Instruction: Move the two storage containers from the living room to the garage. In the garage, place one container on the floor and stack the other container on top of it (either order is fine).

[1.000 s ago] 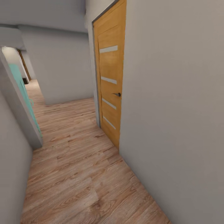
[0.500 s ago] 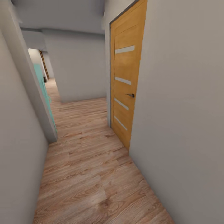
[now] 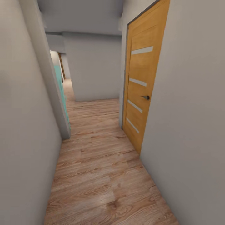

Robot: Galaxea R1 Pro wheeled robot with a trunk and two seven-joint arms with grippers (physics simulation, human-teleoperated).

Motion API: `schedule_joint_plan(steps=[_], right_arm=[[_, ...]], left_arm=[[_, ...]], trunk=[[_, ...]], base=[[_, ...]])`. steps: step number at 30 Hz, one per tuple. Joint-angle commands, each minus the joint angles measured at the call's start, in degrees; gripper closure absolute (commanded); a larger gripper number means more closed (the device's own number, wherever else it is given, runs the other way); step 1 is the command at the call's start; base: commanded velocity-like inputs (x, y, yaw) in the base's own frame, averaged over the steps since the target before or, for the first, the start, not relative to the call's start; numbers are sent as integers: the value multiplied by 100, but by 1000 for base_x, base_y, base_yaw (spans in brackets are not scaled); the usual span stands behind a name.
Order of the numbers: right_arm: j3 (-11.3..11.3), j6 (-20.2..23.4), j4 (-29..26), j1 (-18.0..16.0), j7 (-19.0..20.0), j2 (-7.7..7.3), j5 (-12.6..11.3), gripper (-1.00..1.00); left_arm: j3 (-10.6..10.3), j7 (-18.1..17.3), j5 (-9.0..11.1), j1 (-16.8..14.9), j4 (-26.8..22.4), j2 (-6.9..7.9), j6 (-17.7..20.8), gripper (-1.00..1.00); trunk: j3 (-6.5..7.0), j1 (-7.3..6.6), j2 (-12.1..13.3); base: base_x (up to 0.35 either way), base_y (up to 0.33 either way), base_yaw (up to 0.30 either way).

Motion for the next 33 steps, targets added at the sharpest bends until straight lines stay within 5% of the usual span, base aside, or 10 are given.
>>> schedule_joint_plan(steps=[1, 24, 33], right_arm=[[48, -34, 17, -6, -3, 5, -55, -100], [48, -34, 17, -6, -3, 4, -55, -100], [40, -34, 14, -6, -3, -4, -58, -100]], left_arm=[[0, 3, 30, -4, -1, -1, 8, -100], [0, 3, 30, -4, -1, -1, 8, -100], [0, 3, 30, -4, -1, -1, 8, -100]], trunk=[[-5, 1, -5], [0, 1, -5], [0, 1, -5]], base=[[0, 0, 270], [0, 0, 267], [0, 0, 40]])
